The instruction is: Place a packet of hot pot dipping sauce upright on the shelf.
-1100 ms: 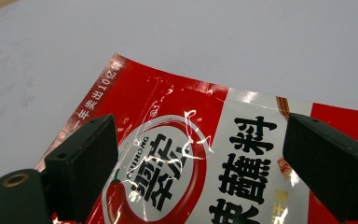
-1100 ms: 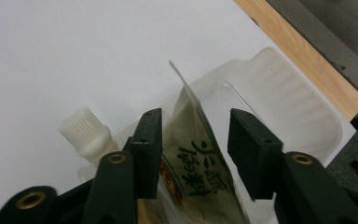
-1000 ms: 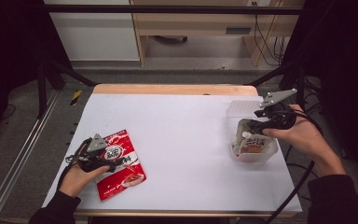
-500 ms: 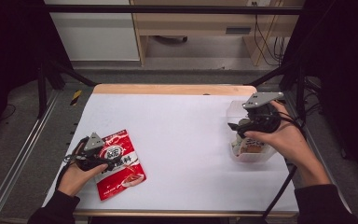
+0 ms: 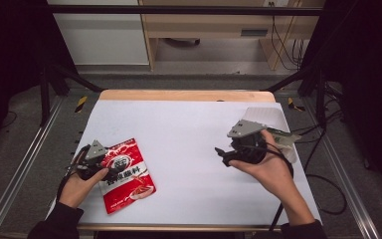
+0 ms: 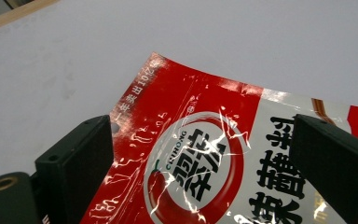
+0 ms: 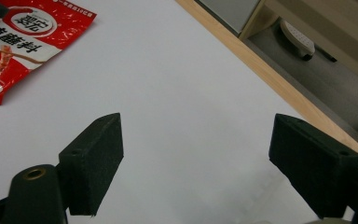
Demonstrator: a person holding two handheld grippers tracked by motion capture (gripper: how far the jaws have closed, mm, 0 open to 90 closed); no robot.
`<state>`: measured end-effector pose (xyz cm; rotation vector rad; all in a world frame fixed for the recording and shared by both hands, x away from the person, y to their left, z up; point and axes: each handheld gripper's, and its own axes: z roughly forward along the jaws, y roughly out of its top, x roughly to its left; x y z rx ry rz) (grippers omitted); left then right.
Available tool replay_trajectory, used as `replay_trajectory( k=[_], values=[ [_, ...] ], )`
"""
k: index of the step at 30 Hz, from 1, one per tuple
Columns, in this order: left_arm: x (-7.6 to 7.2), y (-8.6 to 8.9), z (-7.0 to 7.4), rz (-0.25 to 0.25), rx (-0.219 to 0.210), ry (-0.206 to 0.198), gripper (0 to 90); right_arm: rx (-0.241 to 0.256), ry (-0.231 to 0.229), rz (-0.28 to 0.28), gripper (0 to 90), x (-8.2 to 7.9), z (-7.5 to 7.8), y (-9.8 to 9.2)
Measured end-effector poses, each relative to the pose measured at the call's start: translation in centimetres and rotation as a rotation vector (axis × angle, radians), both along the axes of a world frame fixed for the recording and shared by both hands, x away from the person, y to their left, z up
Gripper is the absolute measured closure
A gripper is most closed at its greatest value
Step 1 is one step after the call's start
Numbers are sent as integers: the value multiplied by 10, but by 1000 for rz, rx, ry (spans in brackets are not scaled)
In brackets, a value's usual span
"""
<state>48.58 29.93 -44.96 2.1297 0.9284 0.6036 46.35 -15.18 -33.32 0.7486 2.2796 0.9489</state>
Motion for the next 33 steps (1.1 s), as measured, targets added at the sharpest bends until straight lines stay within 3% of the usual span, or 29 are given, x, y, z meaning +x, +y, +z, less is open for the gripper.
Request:
replay_trajectory(
  k=[5, 6, 14, 16, 17, 21, 24, 33],
  values=[
    [0, 1, 0, 2, 3, 1, 62, -14, 10, 9, 180, -6, -20, 15],
    [0, 1, 0, 2, 5, -3, 62, -20, 8, 5, 181, -9, -32, 23],
    [1, 5, 1, 24, 24, -11, 62, -16, 53, 7, 185, -17, -80, 48],
    [1, 5, 1, 22, 24, -9, 63, -26, 59, 8, 188, -17, -85, 50],
    [1, 7, 2, 26, 29, -14, 63, -8, 60, 1, 195, -17, -95, 55],
    [3, 15, 5, 60, 19, -34, 64, 59, 64, -23, 198, -16, -111, 59],
    [5, 23, 7, 90, 7, -50, 65, 52, 69, -15, 197, -18, -116, 59],
    [12, 44, 6, 144, 4, -32, 69, 0, 71, -14, 197, -23, -125, 60]
  ],
)
